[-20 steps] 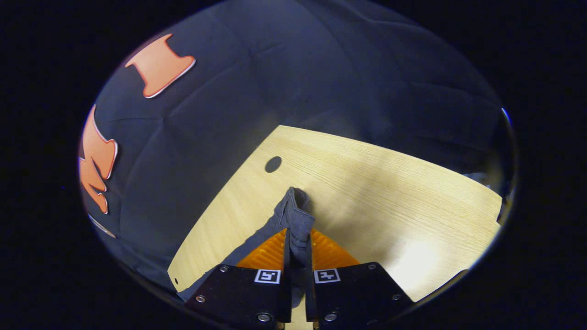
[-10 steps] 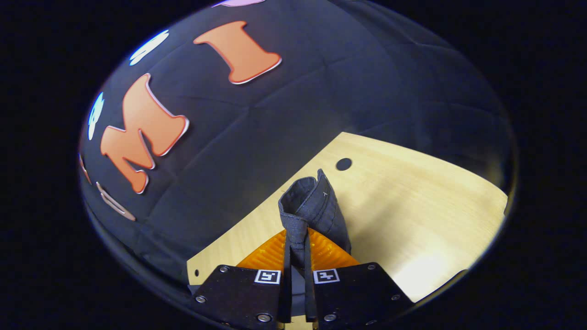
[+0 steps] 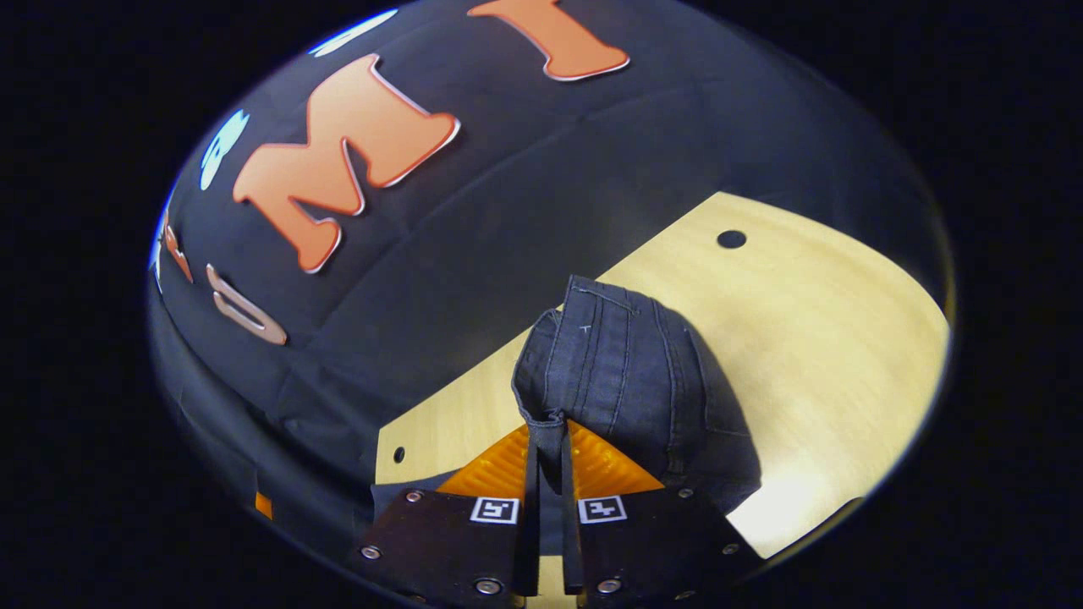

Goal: Grasp the waist and the cuffs of the jeans and fold them to make the two legs overlap; first hold the waist and fold one-third of the jeans toward the cuffs, then hold the cuffs and fold the remaining one-third in the same direction to finish folding.

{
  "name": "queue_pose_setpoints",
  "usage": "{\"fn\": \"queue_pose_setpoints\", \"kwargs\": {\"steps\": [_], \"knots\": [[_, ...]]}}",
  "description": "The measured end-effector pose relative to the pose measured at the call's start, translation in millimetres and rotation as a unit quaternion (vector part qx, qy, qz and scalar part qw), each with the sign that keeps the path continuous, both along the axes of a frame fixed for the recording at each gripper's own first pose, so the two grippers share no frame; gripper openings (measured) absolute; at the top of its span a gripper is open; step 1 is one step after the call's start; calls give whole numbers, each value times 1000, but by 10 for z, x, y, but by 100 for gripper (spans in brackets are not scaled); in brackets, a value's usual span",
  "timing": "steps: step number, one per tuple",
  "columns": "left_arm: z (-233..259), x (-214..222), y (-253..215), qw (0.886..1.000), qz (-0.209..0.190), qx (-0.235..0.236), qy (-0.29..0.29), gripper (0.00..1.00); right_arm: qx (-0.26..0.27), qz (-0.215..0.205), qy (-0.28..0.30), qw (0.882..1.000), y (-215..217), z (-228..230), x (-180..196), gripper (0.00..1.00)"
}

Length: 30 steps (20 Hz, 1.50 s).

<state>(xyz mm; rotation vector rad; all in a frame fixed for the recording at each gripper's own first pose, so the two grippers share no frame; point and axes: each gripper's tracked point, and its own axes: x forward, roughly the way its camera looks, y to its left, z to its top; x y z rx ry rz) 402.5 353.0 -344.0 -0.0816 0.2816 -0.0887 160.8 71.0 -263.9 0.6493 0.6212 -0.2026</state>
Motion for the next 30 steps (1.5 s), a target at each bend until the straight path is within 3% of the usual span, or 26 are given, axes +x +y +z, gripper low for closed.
{"fn": "queue_pose_setpoints", "kwargs": {"steps": [5,12,17,20,22,23,24,27,28,29,30], "knots": [[-244,-17,296,1000,9,-5,22,93,3,47,21,999,578,-188,32,12],[-760,-17,707,996,26,-28,77,95,-7,78,61,995,1147,-588,-7,12],[-1240,8,1060,981,56,-79,170,95,-24,81,113,990,1447,-941,-86,12],[-1677,26,1102,959,72,-90,258,95,-10,67,148,987,1499,-1096,-179,12],[-2012,19,1085,936,88,-105,325,95,9,67,145,987,1552,-1083,-190,12],[-2164,9,1071,923,99,-120,353,90,34,78,141,986,1645,-1032,-221,18],[-2275,-47,1067,908,112,-138,380,95,47,88,138,985,1732,-965,-271,24],[-2425,-135,1078,873,129,-200,426,95,32,103,130,986,1755,-926,-310,72],[-2404,-138,1104,864,135,-205,439,95,27,106,128,986,1742,-911,-340,66],[-2421,-143,1119,857,142,-207,450,95,22,110,124,986,1727,-862,-382,83],[-2446,-138,1141,851,154,-201,460,95,16,111,119,986,1713,-814,-406,85]]}}
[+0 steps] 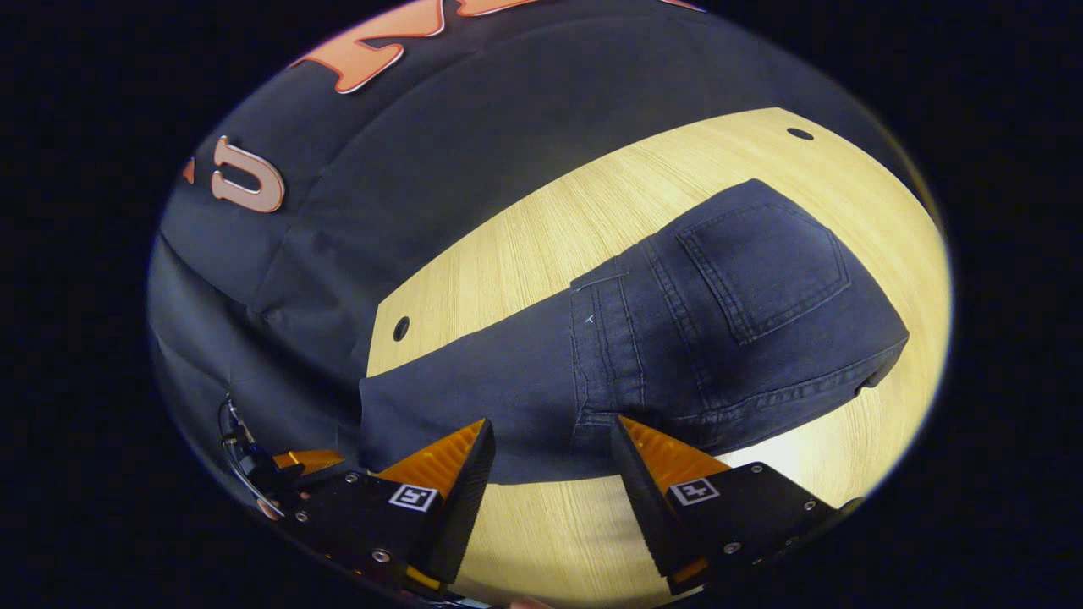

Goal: Grasp the waist and the cuffs of the jeans and fold them to make the two legs overlap; first hold the waist and fold one-third of the jeans toward the cuffs, then hold the cuffs and fold the remaining one-third in the same direction to finish folding.

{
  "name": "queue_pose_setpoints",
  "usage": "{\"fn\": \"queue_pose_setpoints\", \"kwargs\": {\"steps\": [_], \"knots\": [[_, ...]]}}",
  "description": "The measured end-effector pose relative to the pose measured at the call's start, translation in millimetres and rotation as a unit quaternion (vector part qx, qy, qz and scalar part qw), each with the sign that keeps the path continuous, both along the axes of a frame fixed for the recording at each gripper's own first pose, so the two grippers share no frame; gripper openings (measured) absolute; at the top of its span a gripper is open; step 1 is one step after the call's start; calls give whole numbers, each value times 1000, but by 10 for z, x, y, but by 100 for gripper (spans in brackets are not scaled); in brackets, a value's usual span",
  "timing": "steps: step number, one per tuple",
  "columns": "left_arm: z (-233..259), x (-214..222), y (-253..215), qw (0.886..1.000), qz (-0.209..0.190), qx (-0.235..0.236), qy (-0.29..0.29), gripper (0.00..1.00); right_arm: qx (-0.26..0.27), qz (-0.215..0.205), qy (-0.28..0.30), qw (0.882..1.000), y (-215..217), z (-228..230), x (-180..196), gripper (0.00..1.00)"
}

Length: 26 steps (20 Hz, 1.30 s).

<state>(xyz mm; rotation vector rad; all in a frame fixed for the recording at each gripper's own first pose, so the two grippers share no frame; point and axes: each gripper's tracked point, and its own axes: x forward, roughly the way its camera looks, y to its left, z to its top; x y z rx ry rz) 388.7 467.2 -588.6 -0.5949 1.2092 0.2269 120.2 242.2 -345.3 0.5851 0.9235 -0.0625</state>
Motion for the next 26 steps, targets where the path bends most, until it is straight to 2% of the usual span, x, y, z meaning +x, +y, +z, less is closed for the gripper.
{"fn": "queue_pose_setpoints", "kwargs": {"steps": [4,6,8,9,11,13,14,17,19,20,21,26], "knots": [[-194,-123,-106,997,40,-9,67,95,-14,-11,-21,1000,-175,188,-85,88],[-374,-111,-80,994,58,21,90,96,-10,-21,-31,999,-276,282,-130,88],[-413,-29,-1,990,65,72,101,95,-11,-33,-41,999,-395,353,-163,88],[-443,9,0,988,63,94,104,92,-13,-39,-43,998,-452,377,-179,88],[-509,-9,-60,982,61,130,120,93,-11,-53,-43,998,-545,395,-220,88],[-521,39,-77,982,76,141,104,95,-8,-66,-42,997,-628,403,-238,88],[-509,73,-125,982,73,143,96,93,-9,-71,-41,997,-653,401,-240,88],[-522,273,-356,988,59,138,35,43,-6,-74,-40,996,-712,411,-250,88],[-518,287,-418,987,29,155,15,8,-4,-75,-37,997,-737,425,-260,88],[-473,250,-391,987,35,155,-4,8,-3,-73,-37,997,-749,438,-266,88],[-492,242,-400,987,28,158,-12,3,-6,-73,-37,997,-791,453,-273,88],[-106,480,-445,984,28,149,-91,3,-8,-79,-44,996,-1021,610,-252,88]]}}
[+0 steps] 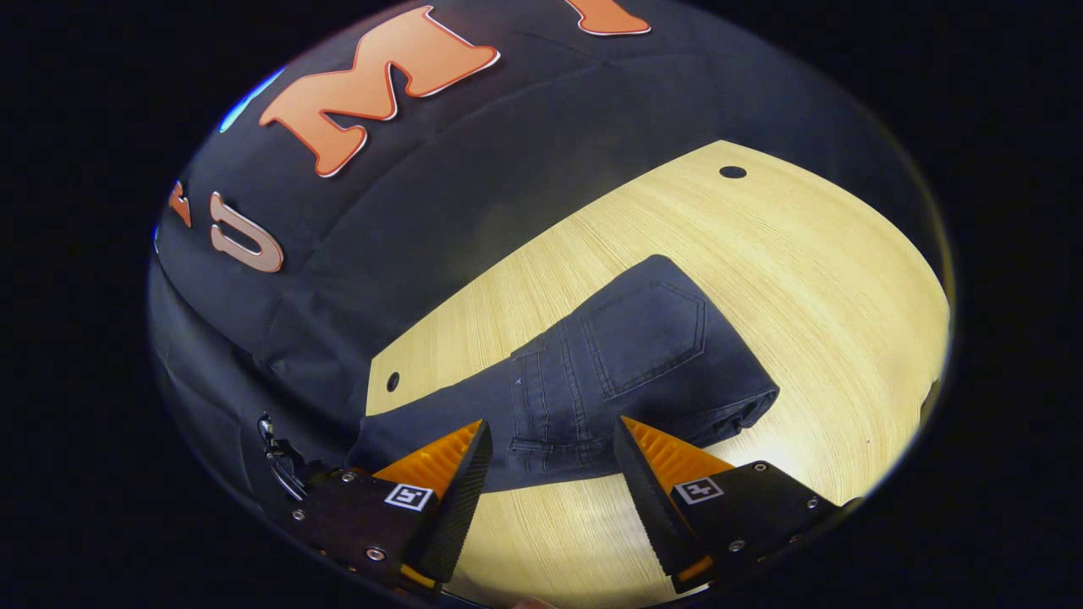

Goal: Grasp the waist and the cuffs of the jeans and fold them to make the two legs overlap; first hold the waist and fold one-third of the jeans toward the cuffs, then hold the cuffs and fold the remaining one-third in the same direction to finish folding.

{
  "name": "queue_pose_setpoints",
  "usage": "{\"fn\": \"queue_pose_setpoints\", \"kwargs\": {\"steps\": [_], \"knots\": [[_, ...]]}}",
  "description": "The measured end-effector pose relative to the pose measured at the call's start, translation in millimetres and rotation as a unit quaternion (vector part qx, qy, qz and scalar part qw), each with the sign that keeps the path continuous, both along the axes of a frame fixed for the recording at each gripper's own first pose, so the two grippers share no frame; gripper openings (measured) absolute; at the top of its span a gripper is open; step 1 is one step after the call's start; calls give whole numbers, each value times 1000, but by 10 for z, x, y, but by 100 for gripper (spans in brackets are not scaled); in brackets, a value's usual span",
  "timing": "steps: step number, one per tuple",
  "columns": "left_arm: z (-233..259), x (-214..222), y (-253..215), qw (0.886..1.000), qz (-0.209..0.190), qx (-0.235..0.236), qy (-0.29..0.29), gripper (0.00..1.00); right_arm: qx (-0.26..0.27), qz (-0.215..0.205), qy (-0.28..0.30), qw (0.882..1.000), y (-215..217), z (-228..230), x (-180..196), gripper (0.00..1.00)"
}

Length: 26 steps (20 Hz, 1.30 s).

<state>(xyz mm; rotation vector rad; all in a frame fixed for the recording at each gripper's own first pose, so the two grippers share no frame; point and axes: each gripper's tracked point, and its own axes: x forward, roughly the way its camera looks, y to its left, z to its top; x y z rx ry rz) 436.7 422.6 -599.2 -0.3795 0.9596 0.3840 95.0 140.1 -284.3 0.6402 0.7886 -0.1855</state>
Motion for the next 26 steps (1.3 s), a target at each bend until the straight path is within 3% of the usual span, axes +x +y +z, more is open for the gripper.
{"fn": "queue_pose_setpoints", "kwargs": {"steps": [6,13,18,20,26], "knots": [[341,190,-64,992,16,-89,-89,3,0,8,-23,1000,-262,235,5,88],[1068,281,-392,972,0,-140,-186,3,4,11,-45,999,-687,354,-107,88],[1655,180,-1044,963,-37,-152,-220,3,-10,32,-66,997,-889,398,-138,90],[1793,135,-1334,960,-55,-156,-227,3,-19,40,-70,997,-1000,409,-172,97],[2054,18,-2330,952,-108,-170,-232,3,-15,47,-80,996,-1383,429,-229,98]]}}
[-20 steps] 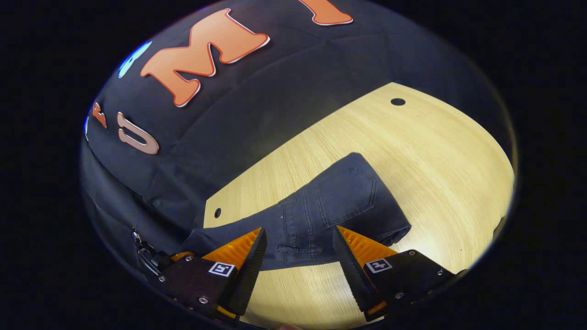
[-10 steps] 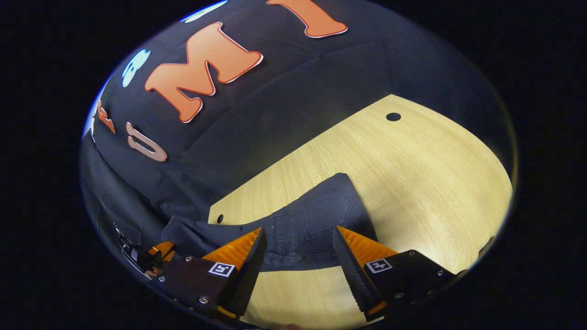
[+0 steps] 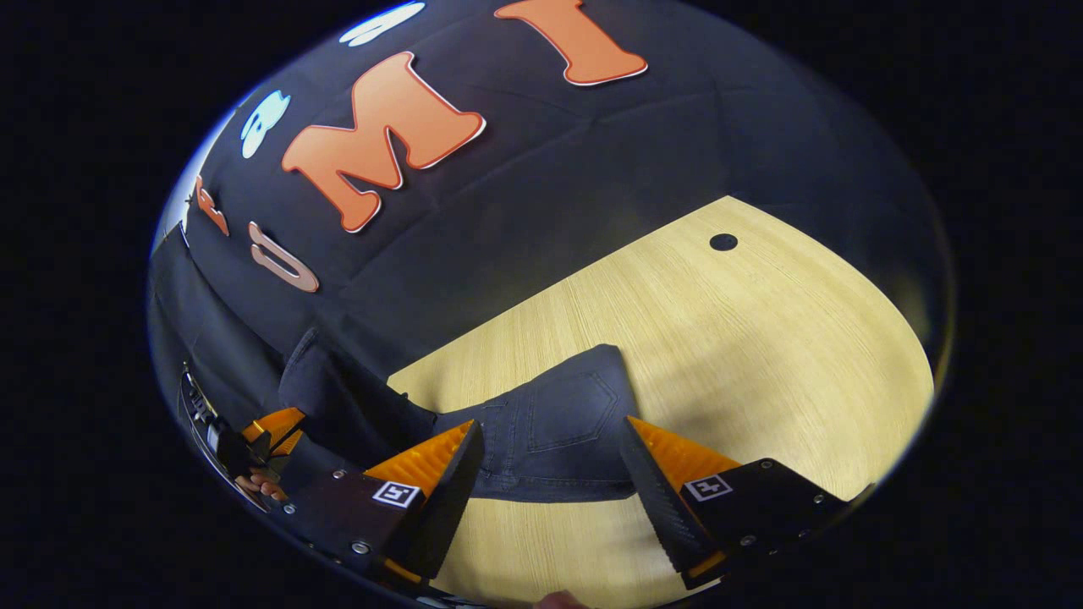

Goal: Grasp the waist and the cuffs of the jeans and fold them to make the two legs overlap; first hold the waist and fold one-third of the jeans toward the cuffs, then hold the cuffs and fold the remaining one-third in the same direction to finish folding.

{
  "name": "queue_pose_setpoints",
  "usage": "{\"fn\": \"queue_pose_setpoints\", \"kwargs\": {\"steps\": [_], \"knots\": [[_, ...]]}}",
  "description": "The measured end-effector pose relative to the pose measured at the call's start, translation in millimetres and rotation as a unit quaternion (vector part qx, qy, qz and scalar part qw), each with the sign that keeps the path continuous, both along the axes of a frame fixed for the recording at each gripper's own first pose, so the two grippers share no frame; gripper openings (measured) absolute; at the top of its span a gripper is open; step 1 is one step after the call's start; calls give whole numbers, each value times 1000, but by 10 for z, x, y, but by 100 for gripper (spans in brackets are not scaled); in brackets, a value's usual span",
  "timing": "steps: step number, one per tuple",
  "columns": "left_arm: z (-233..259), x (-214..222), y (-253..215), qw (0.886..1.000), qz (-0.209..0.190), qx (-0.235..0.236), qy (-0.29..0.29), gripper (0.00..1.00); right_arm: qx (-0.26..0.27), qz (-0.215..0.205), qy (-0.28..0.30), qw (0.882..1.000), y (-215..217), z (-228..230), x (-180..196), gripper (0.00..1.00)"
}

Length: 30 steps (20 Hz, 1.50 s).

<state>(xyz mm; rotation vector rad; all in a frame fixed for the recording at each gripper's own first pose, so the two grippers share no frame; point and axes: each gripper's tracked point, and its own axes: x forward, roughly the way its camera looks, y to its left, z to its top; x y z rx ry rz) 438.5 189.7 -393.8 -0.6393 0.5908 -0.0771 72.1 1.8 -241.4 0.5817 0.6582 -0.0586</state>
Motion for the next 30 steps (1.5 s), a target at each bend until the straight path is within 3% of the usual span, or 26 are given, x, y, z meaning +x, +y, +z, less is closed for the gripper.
{"fn": "queue_pose_setpoints", "kwargs": {"steps": [8,14,21,26,30], "knots": [[52,-47,-1275,997,-79,12,3,3,18,-6,-9,1000,-474,-3,-102,98],[-251,-146,-2192,987,-153,31,30,3,23,-28,-10,999,-815,-63,-199,98],[-1078,-502,-2933,960,-254,64,98,3,27,-39,11,999,-999,-226,-291,98],[-1414,-752,-3152,937,-310,86,135,5,26,-38,14,999,-1015,-256,-271,98],[-1292,-997,-3417,922,-365,30,130,22,29,-34,16,999,-961,-269,-239,98]]}}
